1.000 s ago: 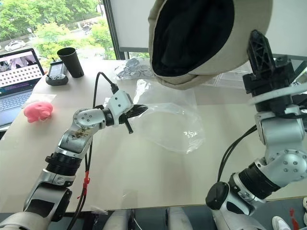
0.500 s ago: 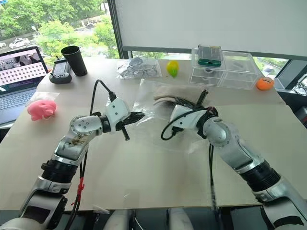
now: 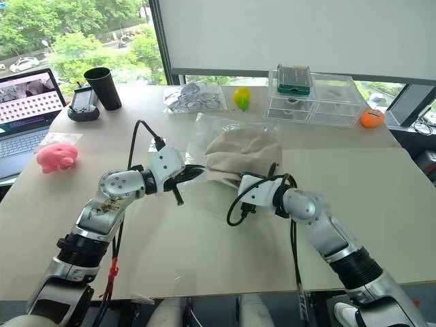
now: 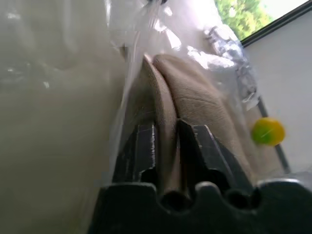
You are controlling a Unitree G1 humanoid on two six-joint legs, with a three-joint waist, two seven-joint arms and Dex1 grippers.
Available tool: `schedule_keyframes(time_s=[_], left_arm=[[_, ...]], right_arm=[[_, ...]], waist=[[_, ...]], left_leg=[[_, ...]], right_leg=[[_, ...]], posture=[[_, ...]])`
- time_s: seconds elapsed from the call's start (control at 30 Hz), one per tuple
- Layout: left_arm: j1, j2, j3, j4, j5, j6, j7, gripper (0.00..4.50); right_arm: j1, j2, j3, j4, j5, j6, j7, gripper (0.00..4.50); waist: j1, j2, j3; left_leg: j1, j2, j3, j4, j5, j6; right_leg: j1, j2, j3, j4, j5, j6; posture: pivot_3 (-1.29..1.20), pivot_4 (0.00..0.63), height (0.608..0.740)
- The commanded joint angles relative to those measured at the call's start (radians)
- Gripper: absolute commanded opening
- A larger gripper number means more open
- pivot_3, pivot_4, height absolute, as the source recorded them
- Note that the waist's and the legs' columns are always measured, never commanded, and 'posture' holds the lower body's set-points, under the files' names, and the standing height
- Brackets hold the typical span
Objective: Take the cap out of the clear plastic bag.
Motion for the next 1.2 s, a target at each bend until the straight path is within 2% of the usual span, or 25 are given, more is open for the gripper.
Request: schedule_keyframes(time_s=[0.03, 0.2, 0.23, 0.3, 0.6, 0.63, 0.77, 0.97, 1.1, 1.2], left_arm=[[-0.001, 0.002, 0.014, -0.046, -0.006, -0.010, 0.011, 0.00], [0.010, 0.016, 0.011, -0.045, -0.015, -0.020, -0.015, 0.00], [0.015, 0.017, 0.015, -0.046, -0.022, -0.018, -0.021, 0.29], [0.025, 0.022, 0.023, -0.052, -0.044, -0.012, -0.041, 0.77], [0.046, 0.045, 0.027, -0.092, -0.101, 0.008, -0.093, 4.17], [0.048, 0.048, 0.028, -0.096, -0.108, 0.010, -0.100, 4.40], [0.065, 0.074, 0.031, -0.126, -0.152, 0.027, -0.146, 4.40], [0.102, 0.159, 0.079, -0.230, -0.300, 0.143, -0.250, 4.40], [0.123, 0.185, 0.197, -0.267, -0.406, 0.255, -0.202, 4.40], [0.116, 0.134, 0.362, -0.251, -0.462, 0.373, 0.005, 4.40]], right_arm=[[0.007, 0.013, -0.066, -0.044, 0.000, 0.075, 0.013, 2.52], [0.010, 0.021, -0.088, -0.055, -0.011, 0.098, 0.023, 4.28], [0.011, 0.020, -0.093, -0.054, -0.016, 0.093, 0.021, 4.50], [0.013, 0.018, -0.102, -0.051, -0.023, 0.087, 0.023, 4.50], [0.012, 0.026, -0.120, -0.047, -0.021, 0.078, 0.044, 4.50], [0.012, 0.027, -0.122, -0.049, -0.017, 0.079, 0.049, 4.50], [0.015, 0.020, -0.138, -0.059, 0.009, 0.087, 0.084, 4.50], [0.021, 0.010, -0.217, -0.100, 0.139, 0.127, 0.190, 4.50], [0.005, 0.070, -0.433, -0.193, 0.432, 0.390, 0.196, 4.50], [0.029, 0.061, -0.621, -0.211, 0.598, 0.588, 0.157, 4.50]], waist=[[0.000, 0.000, 0.000], [-0.002, 0.000, 0.000], [-0.002, 0.000, 0.000], [-0.001, 0.000, 0.000], [-0.002, 0.000, 0.000], [-0.002, 0.000, 0.000], [-0.002, 0.000, 0.000], [-0.004, 0.000, 0.000], [-0.004, 0.000, 0.000], [-0.001, 0.000, 0.000]], left_leg=[[0.000, 0.000, 0.000, 0.000, 0.000, 0.000], [0.000, 0.000, 0.000, 0.000, 0.000, 0.000], [0.000, 0.000, 0.000, 0.000, 0.000, 0.000], [0.000, 0.000, 0.000, 0.000, 0.000, 0.000], [0.000, 0.000, 0.000, 0.000, 0.000, 0.000], [0.000, 0.000, 0.000, 0.000, 0.000, 0.000], [0.000, 0.000, 0.000, 0.000, 0.000, 0.000], [0.000, 0.000, 0.000, 0.000, 0.000, 0.000], [0.000, 0.000, 0.000, 0.000, 0.000, 0.000], [0.000, 0.001, -0.001, 0.000, 0.000, 0.000]], right_leg=[[0.000, 0.000, 0.000, 0.000, 0.000, 0.000], [0.000, 0.000, 0.000, 0.000, 0.000, 0.000], [0.000, 0.000, 0.000, 0.000, 0.000, 0.000], [0.000, 0.000, 0.000, 0.000, 0.000, 0.000], [0.000, 0.000, 0.000, 0.000, 0.000, 0.000], [0.000, 0.000, 0.000, 0.000, 0.000, 0.000], [0.000, 0.000, 0.000, 0.000, 0.000, 0.000], [0.000, 0.000, 0.000, 0.000, 0.000, 0.000], [0.000, 0.000, 0.000, 0.001, -0.001, 0.002], [0.000, 0.000, 0.000, 0.001, -0.001, 0.001]], posture=[[0.00, 0.150, 0.740], [0.00, 0.150, 0.740], [0.00, 0.150, 0.740], [0.00, 0.150, 0.740], [0.00, 0.150, 0.740], [0.00, 0.150, 0.740], [0.00, 0.150, 0.740], [0.00, 0.150, 0.740], [0.00, 0.150, 0.740], [0.00, 0.150, 0.740]])
